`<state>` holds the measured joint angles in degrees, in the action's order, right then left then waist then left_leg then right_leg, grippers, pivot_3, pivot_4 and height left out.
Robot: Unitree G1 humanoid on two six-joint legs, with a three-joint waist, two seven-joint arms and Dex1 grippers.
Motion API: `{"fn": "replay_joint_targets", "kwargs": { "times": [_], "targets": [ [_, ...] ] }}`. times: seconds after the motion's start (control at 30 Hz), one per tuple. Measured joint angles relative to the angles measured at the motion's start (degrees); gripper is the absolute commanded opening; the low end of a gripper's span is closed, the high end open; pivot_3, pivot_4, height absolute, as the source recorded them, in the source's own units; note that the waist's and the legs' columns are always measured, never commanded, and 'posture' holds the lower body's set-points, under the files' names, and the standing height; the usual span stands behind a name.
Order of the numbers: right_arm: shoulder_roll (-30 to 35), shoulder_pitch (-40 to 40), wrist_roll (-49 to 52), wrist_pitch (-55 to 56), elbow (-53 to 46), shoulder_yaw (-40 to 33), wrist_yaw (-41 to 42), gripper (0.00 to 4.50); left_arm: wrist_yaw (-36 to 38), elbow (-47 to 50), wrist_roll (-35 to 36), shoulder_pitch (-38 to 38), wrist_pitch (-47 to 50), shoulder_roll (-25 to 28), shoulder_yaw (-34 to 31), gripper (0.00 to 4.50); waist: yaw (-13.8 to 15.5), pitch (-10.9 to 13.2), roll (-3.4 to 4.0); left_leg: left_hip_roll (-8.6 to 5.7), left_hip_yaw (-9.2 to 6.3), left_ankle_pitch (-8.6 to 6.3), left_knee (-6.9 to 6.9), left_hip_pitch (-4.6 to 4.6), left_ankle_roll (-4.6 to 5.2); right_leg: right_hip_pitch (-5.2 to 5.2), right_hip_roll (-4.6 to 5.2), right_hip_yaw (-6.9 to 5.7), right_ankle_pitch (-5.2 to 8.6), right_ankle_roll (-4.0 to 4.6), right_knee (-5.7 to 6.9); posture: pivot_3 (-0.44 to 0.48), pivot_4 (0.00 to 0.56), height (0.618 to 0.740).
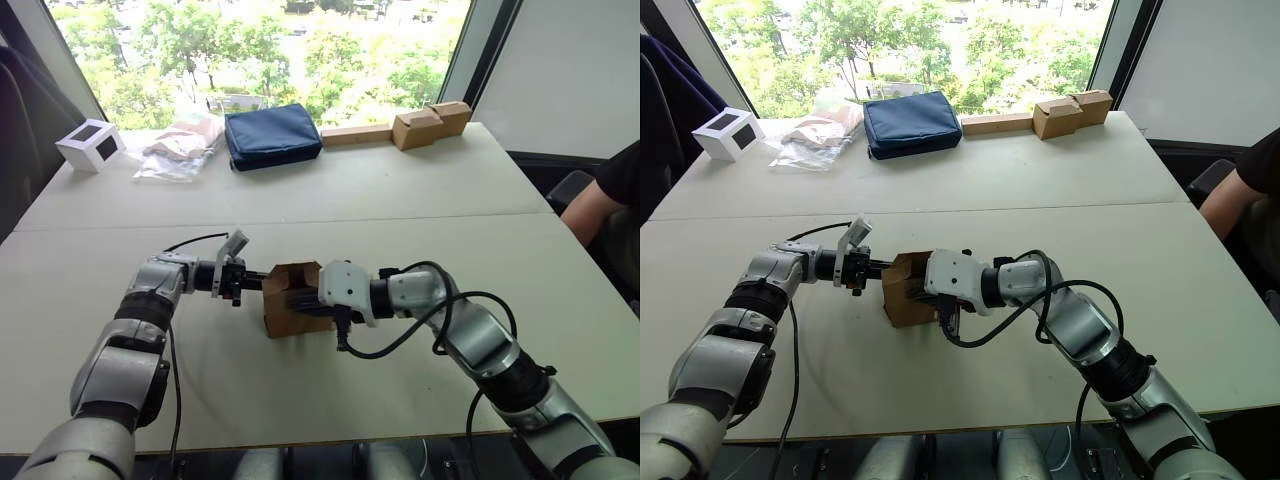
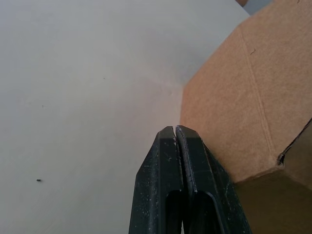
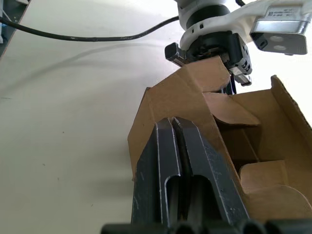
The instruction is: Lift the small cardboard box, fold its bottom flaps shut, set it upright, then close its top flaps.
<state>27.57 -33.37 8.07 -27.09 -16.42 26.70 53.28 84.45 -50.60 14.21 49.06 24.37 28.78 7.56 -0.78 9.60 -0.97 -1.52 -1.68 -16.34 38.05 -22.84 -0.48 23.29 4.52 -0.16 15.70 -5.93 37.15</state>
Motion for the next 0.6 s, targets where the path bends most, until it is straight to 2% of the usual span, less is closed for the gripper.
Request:
{"fn": "replay_joint_targets", "kwargs": {
  "times": [0.27, 0.37, 0.43, 0.5, 0.6],
  "targets": [
    [-2.33, -0.41, -1.06, 1.42, 3.22, 0.48, 0.58, 0.00, -2.53, -0.01, -0.08, 0.00, -0.96, 0.53, -1.31, 0.03, -0.03, 0.00, 0.00, 0.00, 0.00, 0.00, 0.00, 0.00, 0.00, 0.01, 0.00, 0.00, 0.00, 0.00, 0.00, 0.000, 0.150, 0.737],
    [-3.03, -0.43, -1.11, 1.63, 3.35, 0.55, 0.71, 0.00, -4.98, 1.76, -1.22, -1.13, -3.54, 3.60, -2.19, 0.03, -0.27, 0.00, 0.00, 0.02, 0.01, 0.00, -0.01, 0.00, -0.01, 0.06, -0.01, 0.02, 0.00, 0.00, 0.01, 0.000, 0.150, 0.737],
    [-2.97, -0.34, -1.10, 1.71, 3.42, 0.48, 0.82, 0.00, -6.34, 7.50, -2.51, -4.90, -5.74, 7.05, -2.24, 0.03, -0.60, 0.00, 0.00, 0.04, 0.03, 0.00, -0.07, 0.01, -0.01, 0.10, 0.00, 0.07, 0.00, 0.00, 0.02, 0.000, 0.150, 0.737],
    [-2.91, -0.12, -1.08, 1.74, 3.64, 0.11, 0.97, 0.00, -7.00, 16.61, -1.71, -10.35, -3.80, 10.04, -3.69, 0.03, -0.44, 0.00, 0.01, 0.06, 0.02, 0.02, -0.11, -0.02, -0.04, 0.15, 0.03, 0.09, 0.00, 0.01, 0.01, 0.000, 0.150, 0.737],
    [-3.04, -0.10, -1.02, 1.97, 4.09, -0.17, 1.15, 0.00, -8.57, 35.43, 4.10, -19.30, 5.25, 13.46, -8.13, 0.03, 0.12, 0.00, 0.01, 0.06, -0.03, 0.04, -0.03, -0.09, -0.08, 0.11, 0.20, 0.08, -0.01, 0.02, 0.00, 0.000, 0.150, 0.737]
  ]
}}
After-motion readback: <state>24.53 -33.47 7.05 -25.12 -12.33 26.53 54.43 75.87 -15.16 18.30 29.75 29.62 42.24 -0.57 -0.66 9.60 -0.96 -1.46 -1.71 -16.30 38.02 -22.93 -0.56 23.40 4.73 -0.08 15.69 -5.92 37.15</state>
